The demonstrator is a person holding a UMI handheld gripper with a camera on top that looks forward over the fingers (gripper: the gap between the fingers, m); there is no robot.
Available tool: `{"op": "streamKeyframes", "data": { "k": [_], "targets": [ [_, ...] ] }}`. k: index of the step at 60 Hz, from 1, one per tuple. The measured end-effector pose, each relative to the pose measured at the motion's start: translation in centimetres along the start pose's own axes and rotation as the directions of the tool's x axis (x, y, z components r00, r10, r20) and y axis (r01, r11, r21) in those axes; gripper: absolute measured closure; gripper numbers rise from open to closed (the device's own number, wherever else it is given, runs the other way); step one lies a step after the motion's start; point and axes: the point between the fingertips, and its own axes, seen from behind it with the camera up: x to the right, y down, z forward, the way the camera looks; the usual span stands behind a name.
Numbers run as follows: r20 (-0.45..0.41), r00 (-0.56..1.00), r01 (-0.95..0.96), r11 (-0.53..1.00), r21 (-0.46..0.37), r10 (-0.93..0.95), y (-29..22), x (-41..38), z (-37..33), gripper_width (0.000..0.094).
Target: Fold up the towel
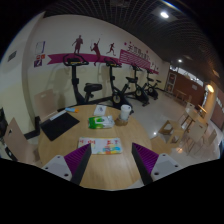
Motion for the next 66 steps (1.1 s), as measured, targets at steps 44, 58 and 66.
{"op": "streamKeyframes", "data": {
  "k": [44, 58, 66],
  "targets": [
    [0.193, 0.978, 0.083, 0.997, 0.012, -0.083, 6.6, -21.1, 16.1, 0.0087],
    [0.162, 0.986, 0.036, 0.997, -0.067, -0.025, 10.0, -21.3, 27.4, 0.0096],
    [0.15, 0.989, 0.031, 0.992, -0.12, -0.012, 12.0, -21.0, 32.2, 0.012]
  ]
}}
